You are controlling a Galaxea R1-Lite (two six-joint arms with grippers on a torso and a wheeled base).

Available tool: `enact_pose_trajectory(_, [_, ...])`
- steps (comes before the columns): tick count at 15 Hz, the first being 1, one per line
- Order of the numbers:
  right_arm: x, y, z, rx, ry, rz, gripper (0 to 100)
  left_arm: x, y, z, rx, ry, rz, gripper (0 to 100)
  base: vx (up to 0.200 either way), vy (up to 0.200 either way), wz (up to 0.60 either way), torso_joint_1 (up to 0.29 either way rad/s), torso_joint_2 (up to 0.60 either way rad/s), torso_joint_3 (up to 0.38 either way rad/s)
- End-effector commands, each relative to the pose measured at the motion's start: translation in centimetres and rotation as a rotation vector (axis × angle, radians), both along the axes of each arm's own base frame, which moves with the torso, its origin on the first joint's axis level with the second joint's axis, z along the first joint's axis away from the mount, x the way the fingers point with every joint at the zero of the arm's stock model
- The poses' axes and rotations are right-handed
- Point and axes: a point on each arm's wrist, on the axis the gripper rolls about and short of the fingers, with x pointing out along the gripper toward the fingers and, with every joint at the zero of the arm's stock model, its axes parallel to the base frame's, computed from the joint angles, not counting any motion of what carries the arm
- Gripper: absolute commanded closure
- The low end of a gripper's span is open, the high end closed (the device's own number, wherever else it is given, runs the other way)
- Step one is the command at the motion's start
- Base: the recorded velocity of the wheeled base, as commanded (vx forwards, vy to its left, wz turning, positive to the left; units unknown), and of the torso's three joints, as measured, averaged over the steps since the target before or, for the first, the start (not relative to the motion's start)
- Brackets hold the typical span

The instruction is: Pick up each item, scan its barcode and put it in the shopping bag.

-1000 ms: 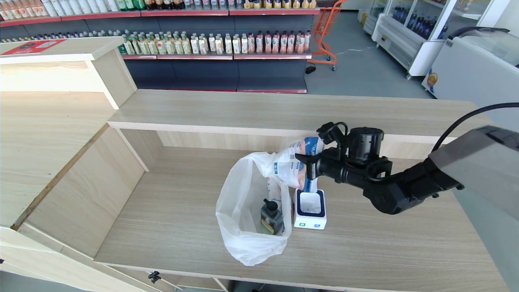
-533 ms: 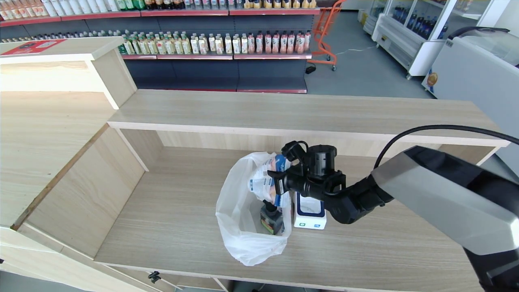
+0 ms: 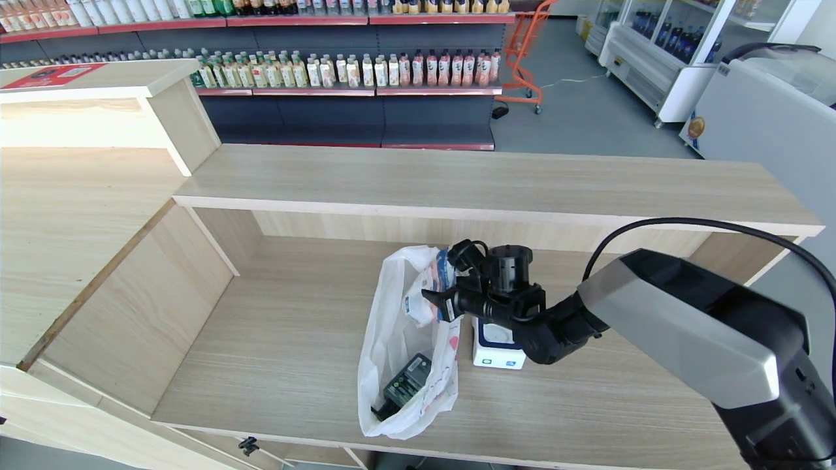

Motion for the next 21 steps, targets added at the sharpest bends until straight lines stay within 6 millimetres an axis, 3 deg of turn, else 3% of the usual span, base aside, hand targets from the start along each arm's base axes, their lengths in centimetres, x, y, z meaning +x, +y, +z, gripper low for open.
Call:
enact_pose_trajectory(1, [0.0,-0.1,0.6,0.014,-0.004,-0.003,0,0.0,0.0,0.0,0.0,0.0,0.0,0,0.0,0.0,0.0,0.0,0.0,0.0])
enact_pose_trajectory(3, [-0.3,-0.1,3.0,0.078,-0.008,-0.008,0,0.0,0.0,0.0,0.0,0.0,0.0,0,0.0,0.0,0.0,0.0,0.0,0.0])
enact_pose_trajectory(4, [-0.3,0.0,3.0,0.078,-0.006,-0.007,0,0.0,0.0,0.0,0.0,0.001,0.0,0,0.0,0.0,0.0,0.0,0.0,0.0])
enact_pose_trajectory(5, [-1.5,-0.6,6.3,0.133,-0.008,-0.014,0,0.0,0.0,0.0,0.0,0.0,0.0,0,0.0,0.0,0.0,0.0,0.0,0.0])
enact_pose_trajectory(7, [-4.3,-2.7,9.7,0.172,0.013,-0.034,0,0.0,0.0,0.0,0.0,0.0,0.0,0,0.0,0.0,0.0,0.0,0.0,0.0])
enact_pose_trajectory(8, [-6.6,-5.4,11.7,0.197,0.034,-0.068,0,0.0,0.0,0.0,0.0,0.001,0.0,0,0.0,0.0,0.0,0.0,0.0,0.0])
enact_pose_trajectory(10, [-13.6,-11.4,15.4,0.182,0.071,-0.139,0,0.0,0.0,0.0,0.0,0.001,0.0,0,0.0,0.0,0.0,0.0,0.0,0.0])
enact_pose_trajectory(12, [-23.1,-17.0,17.2,0.158,0.083,-0.23,0,0.0,0.0,0.0,0.0,0.0,0.0,0,0.0,0.0,0.0,0.0,0.0,0.0])
enact_pose_trajectory(13, [-27.3,-18.8,16.8,0.141,0.055,-0.292,0,0.0,0.0,0.0,0.0,0.001,0.0,0,0.0,0.0,0.0,0.0,0.0,0.0])
enact_pose_trajectory(15, [-32.7,-21.4,13.8,0.101,0.01,-0.484,0,0.0,0.0,0.0,0.0,0.0,0.0,0,0.0,0.0,0.0,0.0,0.0,0.0])
enact_pose_trajectory(18, [-38.5,-23.7,9.0,0.049,-0.083,-0.576,0,0.0,0.0,0.0,0.0,0.001,0.0,0,0.0,0.0,0.0,0.0,0.0,0.0])
enact_pose_trajectory(21, [-41.3,-24.6,6.9,0.029,-0.166,-0.686,0,0.0,0.0,0.0,0.0,0.0,0.0,0,0.0,0.0,0.0,0.0,0.0,0.0])
